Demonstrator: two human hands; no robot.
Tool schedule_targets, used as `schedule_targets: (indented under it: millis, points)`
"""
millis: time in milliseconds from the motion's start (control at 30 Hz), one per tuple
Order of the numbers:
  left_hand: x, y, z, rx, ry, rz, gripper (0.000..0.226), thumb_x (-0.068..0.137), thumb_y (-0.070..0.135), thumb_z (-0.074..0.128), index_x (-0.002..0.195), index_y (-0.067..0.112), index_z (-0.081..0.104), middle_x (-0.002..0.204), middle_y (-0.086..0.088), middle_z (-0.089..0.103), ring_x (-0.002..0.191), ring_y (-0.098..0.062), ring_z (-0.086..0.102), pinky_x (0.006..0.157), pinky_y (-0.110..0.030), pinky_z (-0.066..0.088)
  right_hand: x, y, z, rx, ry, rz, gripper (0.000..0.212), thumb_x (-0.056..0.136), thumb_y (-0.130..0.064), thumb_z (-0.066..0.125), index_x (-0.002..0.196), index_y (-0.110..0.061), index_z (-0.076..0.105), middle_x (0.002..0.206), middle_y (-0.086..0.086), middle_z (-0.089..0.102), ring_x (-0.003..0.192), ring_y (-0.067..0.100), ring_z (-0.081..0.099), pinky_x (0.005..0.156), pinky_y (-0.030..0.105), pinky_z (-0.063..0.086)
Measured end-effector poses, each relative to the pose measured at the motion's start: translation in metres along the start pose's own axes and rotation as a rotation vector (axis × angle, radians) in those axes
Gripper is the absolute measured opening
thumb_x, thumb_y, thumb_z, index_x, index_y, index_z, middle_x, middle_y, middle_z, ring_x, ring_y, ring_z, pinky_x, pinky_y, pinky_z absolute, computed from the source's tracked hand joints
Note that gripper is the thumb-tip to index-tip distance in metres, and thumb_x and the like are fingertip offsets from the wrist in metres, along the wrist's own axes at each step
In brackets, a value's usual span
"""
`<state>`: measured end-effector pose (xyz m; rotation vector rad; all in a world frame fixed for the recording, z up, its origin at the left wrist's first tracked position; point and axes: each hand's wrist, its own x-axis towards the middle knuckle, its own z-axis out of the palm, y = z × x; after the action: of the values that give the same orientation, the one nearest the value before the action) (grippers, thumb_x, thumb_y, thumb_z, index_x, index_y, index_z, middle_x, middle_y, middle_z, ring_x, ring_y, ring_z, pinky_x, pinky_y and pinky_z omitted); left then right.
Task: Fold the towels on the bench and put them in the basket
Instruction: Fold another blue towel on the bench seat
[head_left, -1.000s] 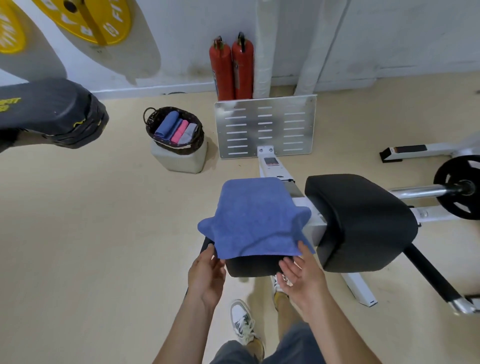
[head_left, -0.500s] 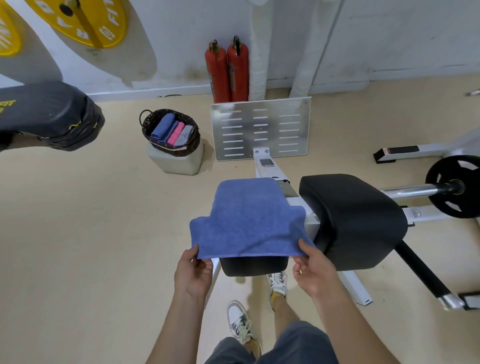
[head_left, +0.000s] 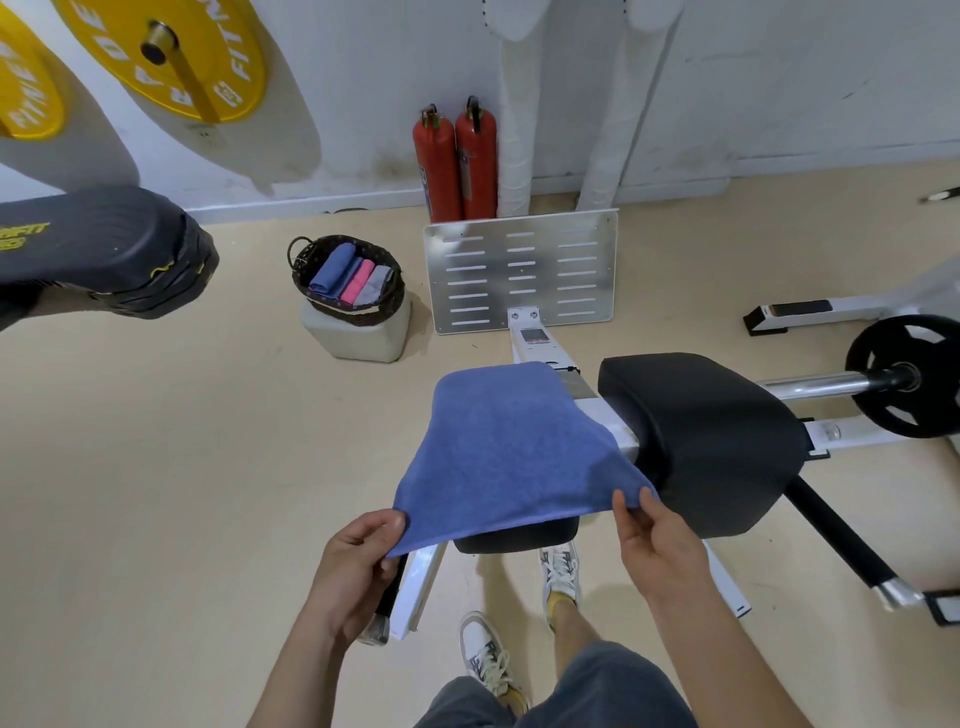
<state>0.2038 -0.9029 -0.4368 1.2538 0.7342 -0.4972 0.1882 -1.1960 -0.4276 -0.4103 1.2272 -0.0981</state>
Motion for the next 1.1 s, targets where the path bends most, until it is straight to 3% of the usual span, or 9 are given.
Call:
schedule_targets:
  millis: [133,200,267,433,633,733,800,967,1100]
  points:
    - [-0.013,0.008,-0.006,0.036,-0.189,0.010,0.047,0.038,0.021,0.095,0.080,0.008,0.076,0.077,-0.010,0.070,0.066,-0.017,0.065,0.063,-0.020,0.053,-0.012,-0.004,0.001,-0.056,0.002,-0.094,0.008,0.095,-0.007,0.055,0.090,-0.001,0.058,0.092,0.013,0.064,0.084,0.019,0.063,0.055,0.024,0.058]
    - [-0.019,0.011,-0.004,0.074,-0.234,0.055,0.033,0.056,-0.005,0.083,0.085,0.010,0.077,0.078,-0.010,0.071,0.074,-0.019,0.067,0.068,-0.021,0.054,-0.015,-0.005,-0.001,-0.133,0.006,-0.143,0.009,0.094,-0.007,0.056,0.087,-0.004,0.060,0.092,0.010,0.064,0.085,0.018,0.063,0.062,0.024,0.057]
    - [-0.023,0.012,0.000,0.246,-0.186,0.125,0.047,0.072,-0.026,0.058,0.086,0.014,0.078,0.068,-0.003,0.066,0.068,-0.016,0.062,0.070,-0.021,0.052,-0.017,-0.007,-0.004,-0.257,-0.010,-0.200,0.009,0.094,-0.005,0.056,0.088,-0.004,0.063,0.091,0.008,0.064,0.084,0.015,0.063,0.062,0.021,0.055]
    - [-0.037,0.019,0.008,0.485,-0.061,0.300,0.028,0.082,-0.009,0.065,0.082,0.015,0.078,0.084,-0.001,0.075,0.082,-0.015,0.070,0.077,-0.023,0.052,-0.025,-0.010,-0.002,-0.255,0.013,-0.331,0.025,0.094,-0.006,0.056,0.117,0.003,0.058,0.099,0.011,0.065,0.083,0.019,0.065,0.071,0.028,0.055]
    - [-0.052,0.047,0.013,0.789,-0.079,0.595,0.033,0.079,0.003,0.073,0.078,0.036,0.076,0.079,0.011,0.059,0.066,-0.004,0.050,0.062,-0.010,0.038,-0.044,-0.019,0.011,-0.205,0.021,-0.369,0.023,0.098,-0.014,0.053,0.117,-0.002,0.056,0.106,0.011,0.061,0.077,0.019,0.064,0.050,0.023,0.056]
    - [-0.065,0.073,0.025,0.775,-0.137,0.667,0.028,0.079,0.006,0.073,0.080,0.034,0.076,0.090,0.018,0.066,0.086,0.001,0.060,0.078,-0.011,0.044,-0.062,-0.029,0.028,-0.221,-0.055,-0.444,0.034,0.096,-0.003,0.049,0.126,0.013,0.048,0.111,0.026,0.057,0.068,0.010,0.063,0.059,0.016,0.053]
    - [-0.076,0.091,0.036,0.717,-0.210,0.616,0.023,0.083,0.005,0.070,0.080,0.026,0.076,0.092,0.012,0.073,0.092,-0.003,0.065,0.084,-0.015,0.047,-0.077,-0.036,0.041,-0.307,-0.119,-0.522,0.034,0.095,-0.003,0.051,0.124,0.013,0.049,0.112,0.024,0.060,0.069,0.009,0.063,0.063,0.017,0.054]
    - [-0.101,0.133,0.070,0.588,-0.319,0.633,0.026,0.089,-0.002,0.058,0.080,0.018,0.073,0.079,-0.015,0.068,0.071,-0.013,0.061,0.064,-0.017,0.049,-0.118,-0.054,0.076,-0.665,-0.240,-0.728,0.032,0.091,-0.012,0.063,0.121,-0.002,0.061,0.094,-0.001,0.067,0.085,0.012,0.066,0.078,0.033,0.058]
    - [-0.123,0.158,0.103,0.658,-0.417,0.767,0.021,0.093,0.007,0.056,0.088,0.020,0.072,0.081,0.006,0.069,0.079,-0.004,0.062,0.071,-0.015,0.047,-0.162,-0.060,0.096,-0.857,-0.487,-0.753,0.011,0.088,-0.014,0.067,0.098,-0.018,0.068,0.083,-0.003,0.072,0.075,0.006,0.070,0.065,0.021,0.057]
